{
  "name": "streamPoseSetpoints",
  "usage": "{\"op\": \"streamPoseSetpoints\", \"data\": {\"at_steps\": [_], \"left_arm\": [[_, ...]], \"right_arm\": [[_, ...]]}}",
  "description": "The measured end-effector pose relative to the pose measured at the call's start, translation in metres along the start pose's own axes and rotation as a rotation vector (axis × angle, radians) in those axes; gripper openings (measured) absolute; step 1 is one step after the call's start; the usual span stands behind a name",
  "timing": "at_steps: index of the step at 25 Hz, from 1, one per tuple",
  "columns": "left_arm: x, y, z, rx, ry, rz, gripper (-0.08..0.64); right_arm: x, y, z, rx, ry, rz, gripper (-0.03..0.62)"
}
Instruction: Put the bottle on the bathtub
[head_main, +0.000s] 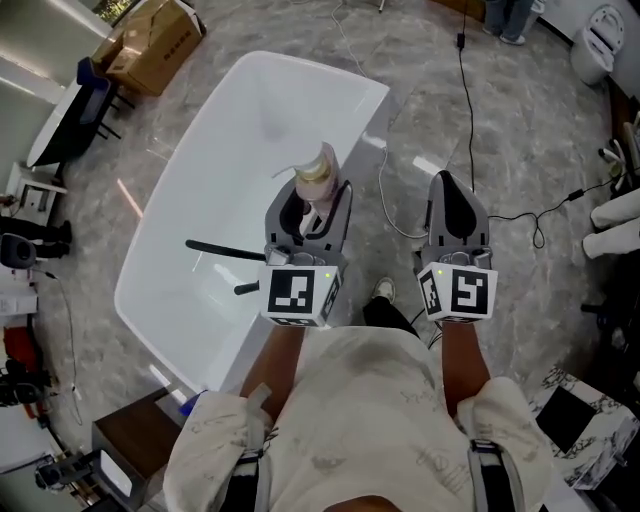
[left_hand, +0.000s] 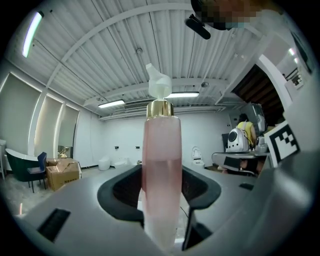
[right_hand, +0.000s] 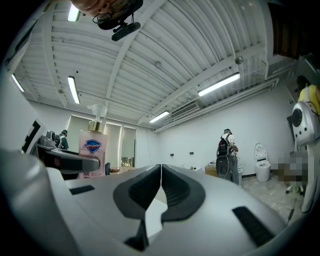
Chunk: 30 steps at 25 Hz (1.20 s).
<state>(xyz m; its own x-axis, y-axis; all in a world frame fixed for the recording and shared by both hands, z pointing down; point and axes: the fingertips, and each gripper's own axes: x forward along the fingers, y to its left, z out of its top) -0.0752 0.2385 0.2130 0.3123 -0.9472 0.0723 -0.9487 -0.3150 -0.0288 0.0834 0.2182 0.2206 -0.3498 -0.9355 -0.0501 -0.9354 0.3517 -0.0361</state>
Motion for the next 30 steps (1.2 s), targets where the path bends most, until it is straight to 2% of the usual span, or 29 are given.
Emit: {"op": "streamPoseSetpoints", "data": {"at_steps": [4,14,20,30], "left_arm": [[0.039,-0.015,-0.005,0.005,0.023,-0.006,0.224],[0.107,-0.042,-0.004,0.013,0.006,-0.013,0.224],[0.135,-0.048,-0.007,0.008,0.003,-0.018,0.224],[0.201,-0.018,-0.03,-0.016,0.004,-0.027,0.224]], "right_arm": [[0.019,-0.038,-0.006,0.011,0.002,-0.017,-0.011],[0.044,-0.115,-0.006,0.01,-0.011,-0.059,-0.011],[0.058,-0.13,-0.014,0.01,0.006,-0.057,-0.011],[0.113,-0.148,-0.035,-0.023,0.022,-0.076,-0.011]]}}
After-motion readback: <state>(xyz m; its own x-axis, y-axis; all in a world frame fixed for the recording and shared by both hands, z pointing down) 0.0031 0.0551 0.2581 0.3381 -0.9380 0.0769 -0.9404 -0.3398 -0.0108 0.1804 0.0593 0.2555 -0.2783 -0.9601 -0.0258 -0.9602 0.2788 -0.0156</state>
